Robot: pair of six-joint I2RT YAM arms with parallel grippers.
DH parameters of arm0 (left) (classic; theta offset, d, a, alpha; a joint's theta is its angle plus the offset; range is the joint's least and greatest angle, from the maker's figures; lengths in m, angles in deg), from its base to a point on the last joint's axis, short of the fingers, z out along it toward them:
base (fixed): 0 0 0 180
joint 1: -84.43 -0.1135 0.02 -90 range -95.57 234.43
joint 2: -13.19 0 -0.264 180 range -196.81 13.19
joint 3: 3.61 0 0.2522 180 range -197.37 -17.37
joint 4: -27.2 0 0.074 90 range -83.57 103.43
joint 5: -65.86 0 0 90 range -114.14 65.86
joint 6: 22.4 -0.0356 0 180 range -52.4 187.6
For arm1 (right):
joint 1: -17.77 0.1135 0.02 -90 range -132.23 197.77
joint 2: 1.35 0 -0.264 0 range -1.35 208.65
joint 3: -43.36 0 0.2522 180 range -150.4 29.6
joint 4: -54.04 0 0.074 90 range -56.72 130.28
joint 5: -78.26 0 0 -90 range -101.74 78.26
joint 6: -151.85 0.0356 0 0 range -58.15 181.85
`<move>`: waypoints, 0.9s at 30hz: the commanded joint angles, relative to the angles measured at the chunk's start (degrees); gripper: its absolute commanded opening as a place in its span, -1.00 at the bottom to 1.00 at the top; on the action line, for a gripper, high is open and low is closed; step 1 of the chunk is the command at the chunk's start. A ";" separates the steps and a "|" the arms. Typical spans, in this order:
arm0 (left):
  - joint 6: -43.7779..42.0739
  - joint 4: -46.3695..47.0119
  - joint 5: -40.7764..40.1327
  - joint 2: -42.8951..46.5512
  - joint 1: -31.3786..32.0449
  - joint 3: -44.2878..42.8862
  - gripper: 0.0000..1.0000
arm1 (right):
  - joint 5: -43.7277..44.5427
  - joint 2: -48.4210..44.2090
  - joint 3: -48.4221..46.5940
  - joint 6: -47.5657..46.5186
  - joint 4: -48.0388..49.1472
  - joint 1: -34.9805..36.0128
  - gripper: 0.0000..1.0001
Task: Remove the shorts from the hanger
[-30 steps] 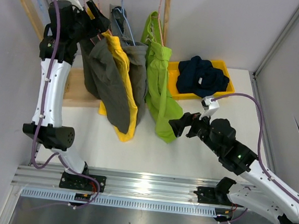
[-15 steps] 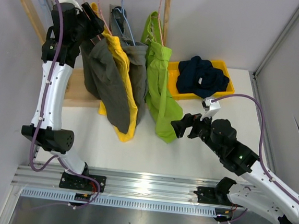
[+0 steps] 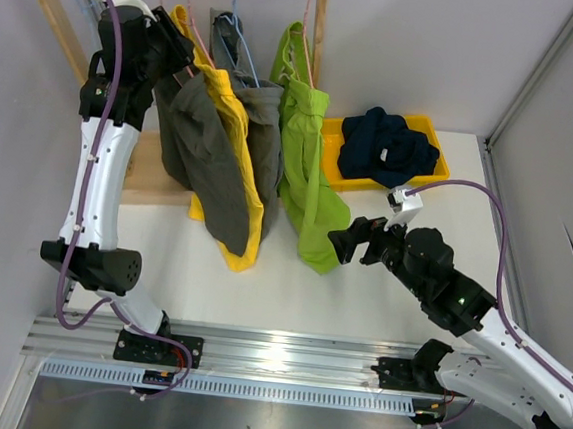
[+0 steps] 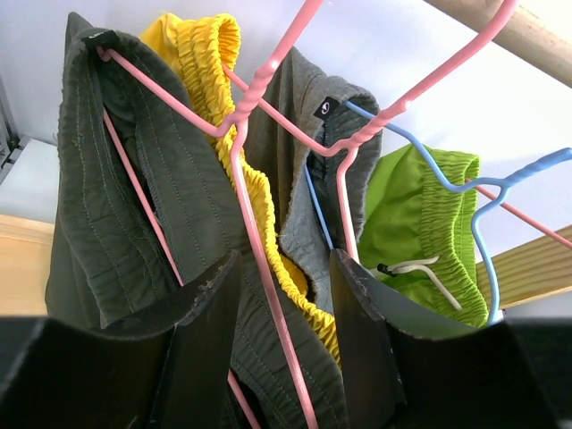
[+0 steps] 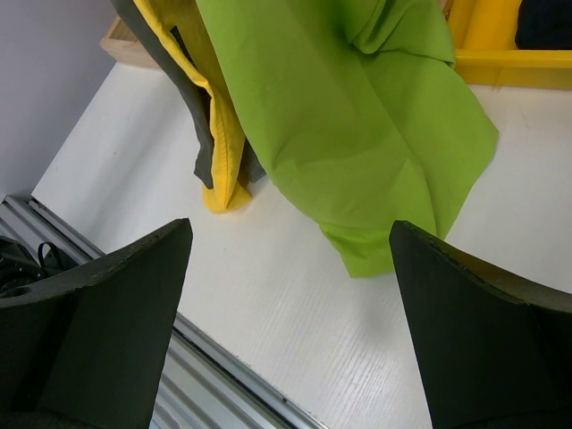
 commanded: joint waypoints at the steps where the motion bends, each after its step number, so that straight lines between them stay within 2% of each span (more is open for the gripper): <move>1: -0.24 1.81 -0.63 0.24 0.48 -0.03 -0.02 | 0.62 -0.72 0.31 -0.78 0.94 -0.43 0.99; 5: -0.33 2.16 -0.72 -0.55 0.48 -0.28 -0.08 | 0.18 -0.72 0.66 -0.78 1.11 -0.96 0.99; 10: -0.24 0.58 -0.90 -2.66 0.48 -3.01 -0.29 | -0.43 -0.72 0.75 -1.04 1.11 -1.75 0.99; 15: -0.24 0.14 -1.25 -3.89 0.48 -3.54 -0.32 | -0.96 -0.90 0.84 -1.31 0.76 -2.63 0.99; 17: -0.24 -0.04 -1.25 -4.25 0.48 -3.89 -0.45 | -1.14 -0.90 0.84 -1.22 0.76 -2.89 0.99; 21: -0.24 -1.61 -2.30 -5.04 0.48 -5.91 -1.00 | -1.49 -0.90 0.84 -1.48 0.67 -3.42 0.99; 26: -1.47 -3.37 -3.10 -3.20 0.48 -7.93 -1.00 | -2.10 -0.55 0.75 -1.31 1.29 -3.42 0.99; 27: -1.65 -4.16 -3.10 -3.19 0.48 -10.55 -1.00 | -2.45 -0.46 0.58 -1.39 1.46 -3.51 0.99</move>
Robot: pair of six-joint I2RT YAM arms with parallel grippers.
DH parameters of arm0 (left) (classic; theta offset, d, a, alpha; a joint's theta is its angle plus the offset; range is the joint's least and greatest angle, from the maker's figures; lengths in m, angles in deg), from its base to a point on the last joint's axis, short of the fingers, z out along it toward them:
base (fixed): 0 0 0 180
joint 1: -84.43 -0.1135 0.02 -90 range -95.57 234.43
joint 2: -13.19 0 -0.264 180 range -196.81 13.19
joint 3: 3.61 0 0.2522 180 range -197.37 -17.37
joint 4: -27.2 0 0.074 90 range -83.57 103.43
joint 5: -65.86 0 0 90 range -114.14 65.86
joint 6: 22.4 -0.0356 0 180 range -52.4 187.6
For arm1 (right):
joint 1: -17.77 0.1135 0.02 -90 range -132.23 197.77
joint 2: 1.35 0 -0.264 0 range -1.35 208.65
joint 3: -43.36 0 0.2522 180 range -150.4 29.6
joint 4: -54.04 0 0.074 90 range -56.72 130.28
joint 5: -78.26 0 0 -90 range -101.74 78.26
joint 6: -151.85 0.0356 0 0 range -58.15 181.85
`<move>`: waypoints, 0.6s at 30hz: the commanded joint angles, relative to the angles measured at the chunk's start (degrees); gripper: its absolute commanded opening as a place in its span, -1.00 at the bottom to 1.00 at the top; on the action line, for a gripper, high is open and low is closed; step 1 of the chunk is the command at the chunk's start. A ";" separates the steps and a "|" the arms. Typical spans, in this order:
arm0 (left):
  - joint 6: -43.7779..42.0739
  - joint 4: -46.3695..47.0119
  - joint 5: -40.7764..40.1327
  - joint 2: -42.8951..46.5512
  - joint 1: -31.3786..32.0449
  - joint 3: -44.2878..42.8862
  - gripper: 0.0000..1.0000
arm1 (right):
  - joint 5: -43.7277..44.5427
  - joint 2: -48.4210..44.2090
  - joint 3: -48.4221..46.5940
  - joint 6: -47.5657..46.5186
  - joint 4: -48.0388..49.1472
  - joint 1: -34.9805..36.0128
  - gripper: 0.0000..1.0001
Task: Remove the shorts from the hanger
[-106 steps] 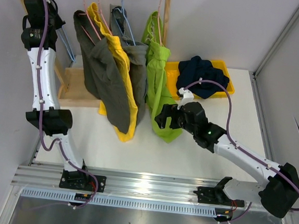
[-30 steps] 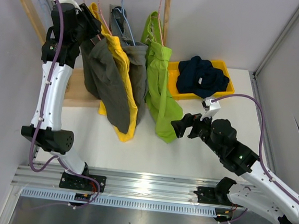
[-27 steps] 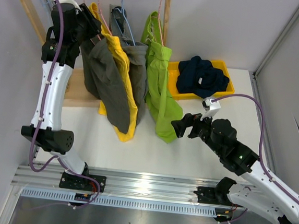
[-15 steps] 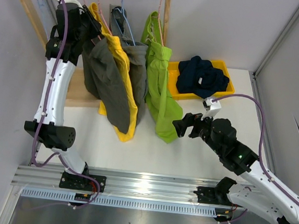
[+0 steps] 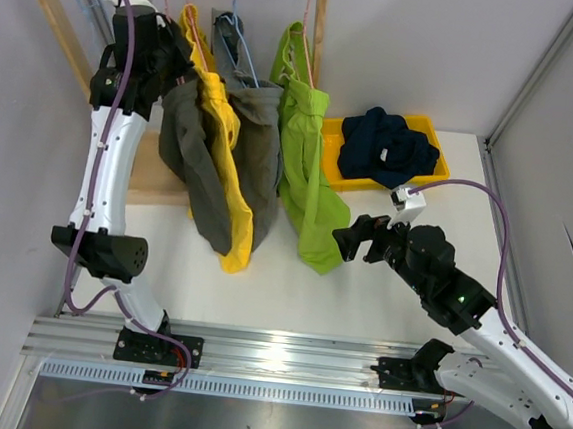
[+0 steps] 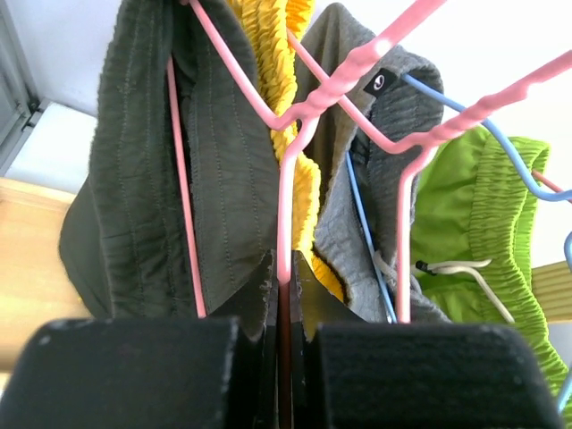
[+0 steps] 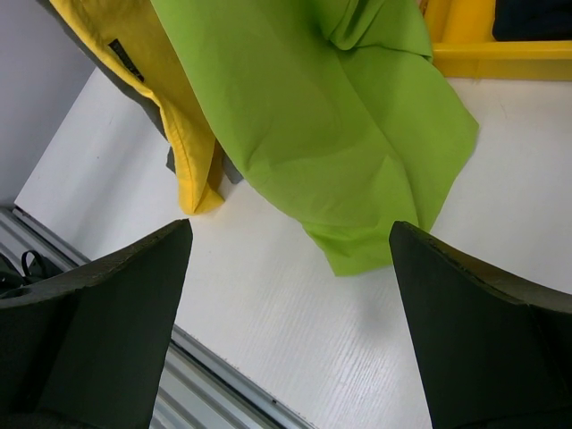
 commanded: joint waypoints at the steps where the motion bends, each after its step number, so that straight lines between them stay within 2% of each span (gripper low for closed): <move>1: -1.73 0.12 -0.91 2.20 0.39 -7.46 -1.00 | -0.95 0.02 -0.56 -1.39 2.16 -0.19 0.99; 4: -2.00 -3.22 -0.21 2.64 0.57 -12.89 -1.00 | -2.87 1.42 -3.36 -2.18 2.61 -0.19 0.99; 8: -2.18 -3.49 0.85 5.71 0.48 -13.72 -1.00 | -7.70 7.21 -11.00 -4.29 4.19 1.47 0.99; 14: -1.83 -4.37 2.16 9.50 0.48 -13.72 -1.00 | -7.02 19.87 -30.42 -8.25 2.96 9.55 0.99; 15: -1.74 -4.98 2.52 9.85 0.48 -13.54 -1.00 | -5.71 24.32 -36.19 -9.12 2.18 12.35 0.99; 18: -1.47 -4.99 2.87 10.81 0.57 -11.44 -1.00 | -4.29 33.38 -44.65 -9.31 0.85 16.93 0.98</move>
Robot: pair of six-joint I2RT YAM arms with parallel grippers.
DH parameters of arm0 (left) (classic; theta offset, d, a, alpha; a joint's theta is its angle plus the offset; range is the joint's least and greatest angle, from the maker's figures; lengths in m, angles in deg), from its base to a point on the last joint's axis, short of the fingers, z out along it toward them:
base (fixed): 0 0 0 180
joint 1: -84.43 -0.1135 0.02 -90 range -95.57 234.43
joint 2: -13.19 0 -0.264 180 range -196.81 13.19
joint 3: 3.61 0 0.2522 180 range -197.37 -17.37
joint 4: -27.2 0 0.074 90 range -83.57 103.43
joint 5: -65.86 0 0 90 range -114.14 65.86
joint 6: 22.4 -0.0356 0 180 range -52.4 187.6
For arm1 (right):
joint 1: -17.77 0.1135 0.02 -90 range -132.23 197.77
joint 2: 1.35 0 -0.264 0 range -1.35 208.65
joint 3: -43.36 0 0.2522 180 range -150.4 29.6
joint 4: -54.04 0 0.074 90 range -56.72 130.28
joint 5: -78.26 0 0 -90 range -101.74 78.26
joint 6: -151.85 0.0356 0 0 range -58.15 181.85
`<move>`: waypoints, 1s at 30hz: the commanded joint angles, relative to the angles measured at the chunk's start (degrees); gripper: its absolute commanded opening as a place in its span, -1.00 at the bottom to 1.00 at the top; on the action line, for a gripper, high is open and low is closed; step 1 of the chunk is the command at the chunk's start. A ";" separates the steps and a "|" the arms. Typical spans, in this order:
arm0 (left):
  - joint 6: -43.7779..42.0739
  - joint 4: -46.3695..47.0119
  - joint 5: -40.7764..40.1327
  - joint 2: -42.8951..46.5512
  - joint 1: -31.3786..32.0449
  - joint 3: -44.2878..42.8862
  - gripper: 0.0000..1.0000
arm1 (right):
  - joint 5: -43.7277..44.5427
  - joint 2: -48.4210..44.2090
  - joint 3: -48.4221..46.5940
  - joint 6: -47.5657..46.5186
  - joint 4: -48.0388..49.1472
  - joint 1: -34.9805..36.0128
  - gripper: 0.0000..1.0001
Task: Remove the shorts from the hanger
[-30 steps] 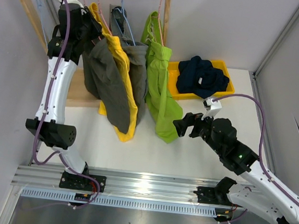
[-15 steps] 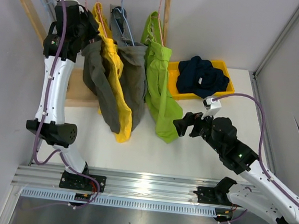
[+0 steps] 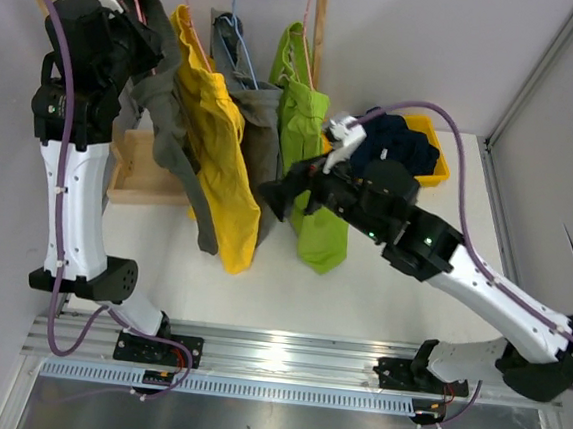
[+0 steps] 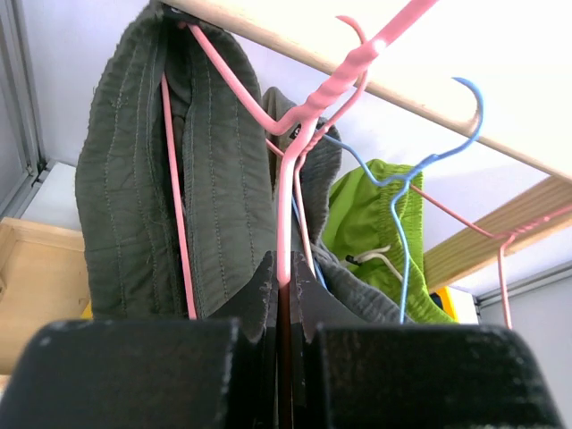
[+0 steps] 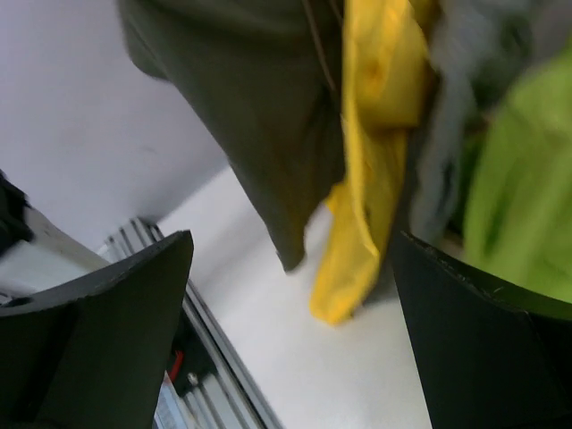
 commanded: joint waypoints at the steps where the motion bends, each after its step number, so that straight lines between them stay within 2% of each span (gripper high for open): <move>1: -1.01 3.36 1.71 3.08 0.54 -0.16 -1.00 | 1.29 9.00 -12.31 -2.44 -0.53 4.97 0.99; 4: -0.93 3.10 1.97 4.05 0.46 0.73 -1.00 | 1.73 16.37 -19.97 -1.57 -0.88 7.96 0.99; 8: -1.01 2.66 2.59 5.01 0.46 1.25 -1.00 | 1.64 22.89 -25.18 0.28 0.26 10.07 0.99; 15: -0.14 2.22 3.82 6.77 0.46 2.05 -1.00 | 2.25 30.81 -29.50 1.51 3.85 11.13 0.99; 22: 1.27 2.66 4.79 9.41 0.37 6.43 -1.00 | 6.82 38.37 -35.03 -1.83 8.25 10.95 0.95; 24: 1.45 2.66 4.79 9.94 0.46 7.05 -1.00 | 7.00 39.42 -35.21 -2.27 10.44 10.87 0.58; 25: 1.45 3.01 4.79 10.64 0.37 8.36 -1.00 | 6.91 39.60 -35.12 -2.35 10.89 10.95 0.12; 26: 1.45 3.18 4.79 10.90 0.37 8.72 -1.00 | 7.00 39.52 -34.86 -2.53 11.07 11.13 -0.97; 27: 1.45 3.36 4.70 11.08 0.37 9.07 -1.00 | 7.52 39.34 -34.43 -2.27 10.81 11.83 -1.00; 30: -0.31 2.75 4.00 10.82 0.37 8.11 -1.00 | 11.45 34.35 -25.31 -3.58 14.12 15.94 -1.00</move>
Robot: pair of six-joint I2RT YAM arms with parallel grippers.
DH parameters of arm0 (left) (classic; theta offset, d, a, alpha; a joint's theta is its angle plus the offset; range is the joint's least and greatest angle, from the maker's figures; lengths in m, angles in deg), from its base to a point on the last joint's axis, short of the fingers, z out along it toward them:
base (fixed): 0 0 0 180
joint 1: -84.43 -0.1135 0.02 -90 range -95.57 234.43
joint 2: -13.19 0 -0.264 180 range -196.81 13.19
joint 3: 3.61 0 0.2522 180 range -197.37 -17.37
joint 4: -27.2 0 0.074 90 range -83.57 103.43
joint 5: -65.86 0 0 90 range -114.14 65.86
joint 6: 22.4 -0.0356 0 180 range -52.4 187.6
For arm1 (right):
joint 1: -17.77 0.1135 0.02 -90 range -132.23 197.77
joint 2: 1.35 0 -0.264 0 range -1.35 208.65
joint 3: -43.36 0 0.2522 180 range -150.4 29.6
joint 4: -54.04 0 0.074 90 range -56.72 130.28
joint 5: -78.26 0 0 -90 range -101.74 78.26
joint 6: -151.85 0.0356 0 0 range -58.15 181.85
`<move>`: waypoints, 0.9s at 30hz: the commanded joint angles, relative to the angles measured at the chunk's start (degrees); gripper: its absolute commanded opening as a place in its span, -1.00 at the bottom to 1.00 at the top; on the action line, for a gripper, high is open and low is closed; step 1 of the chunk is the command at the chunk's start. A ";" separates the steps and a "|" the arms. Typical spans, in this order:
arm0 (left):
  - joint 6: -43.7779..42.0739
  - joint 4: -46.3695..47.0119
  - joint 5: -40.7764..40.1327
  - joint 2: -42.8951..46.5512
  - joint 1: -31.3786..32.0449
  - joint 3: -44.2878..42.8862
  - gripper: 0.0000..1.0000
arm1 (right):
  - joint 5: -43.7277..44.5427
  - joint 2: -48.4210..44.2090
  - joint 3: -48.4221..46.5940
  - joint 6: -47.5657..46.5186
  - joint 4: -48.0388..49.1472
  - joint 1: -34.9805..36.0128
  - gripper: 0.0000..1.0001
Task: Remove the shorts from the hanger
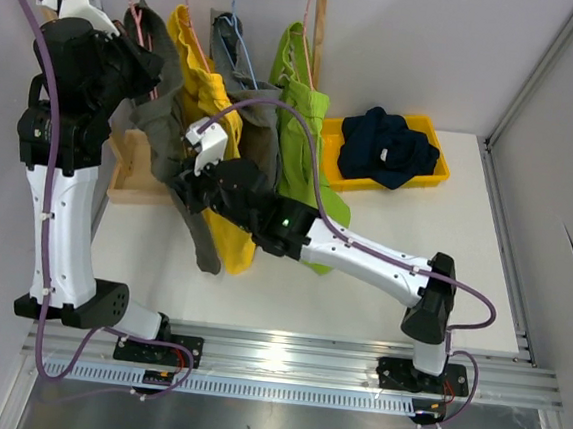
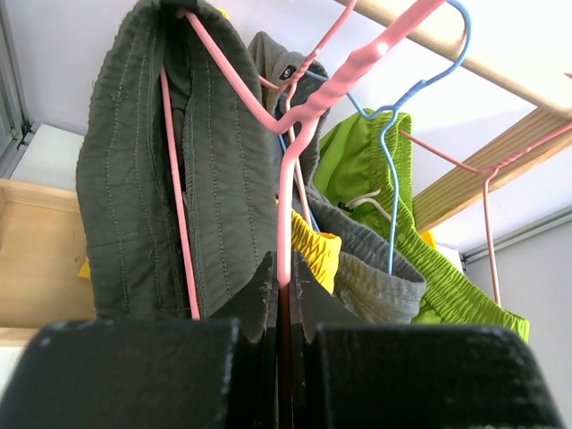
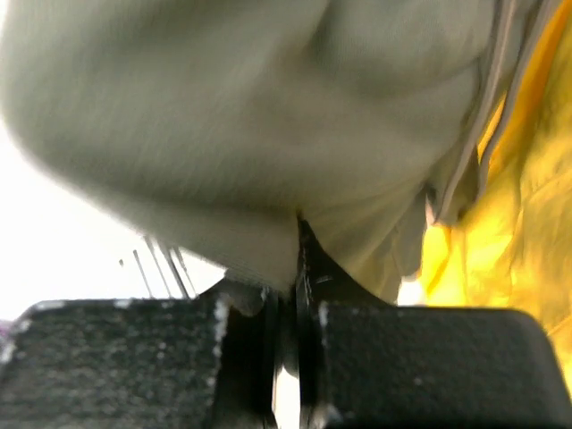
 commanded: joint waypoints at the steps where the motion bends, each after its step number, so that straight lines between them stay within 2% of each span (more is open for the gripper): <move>1: -2.10 4.59 -1.22 1.36 0.35 -3.11 -1.00 | 6.51 -8.55 7.88 -1.90 6.69 5.33 -1.00; 2: -2.72 3.80 -1.93 1.00 0.35 -3.48 -1.00 | 8.62 -10.68 15.14 -1.47 8.44 7.00 -1.00; 5: -4.74 3.09 -5.18 0.38 0.17 -4.72 -1.00 | 16.88 -17.63 28.68 3.08 13.01 13.68 -1.00; 10: -7.12 3.17 -8.44 0.12 -0.09 -4.63 -1.00 | 30.50 -21.25 40.77 10.21 14.61 24.75 -1.00; 12: -7.29 3.00 -9.05 0.21 -0.09 -4.46 -1.00 | 30.88 -20.81 42.63 14.17 14.00 25.56 -1.00; 16: -6.51 2.65 -7.48 1.26 -0.09 -3.05 -1.00 | 31.49 -18.71 40.18 14.45 12.42 24.60 -1.00; 21: -3.09 -1.82 -1.78 5.03 -0.01 -0.59 -1.00 | 27.81 -15.90 31.16 5.95 13.64 18.11 -1.00; 23: -1.24 -5.51 -0.10 7.14 -0.01 2.48 -1.00 | 24.57 -14.14 26.31 2.94 12.42 13.03 -1.00; 27: 3.42 -6.94 2.37 16.53 0.08 16.86 -1.00 | 18.07 -7.56 10.15 -1.29 5.66 3.71 -1.00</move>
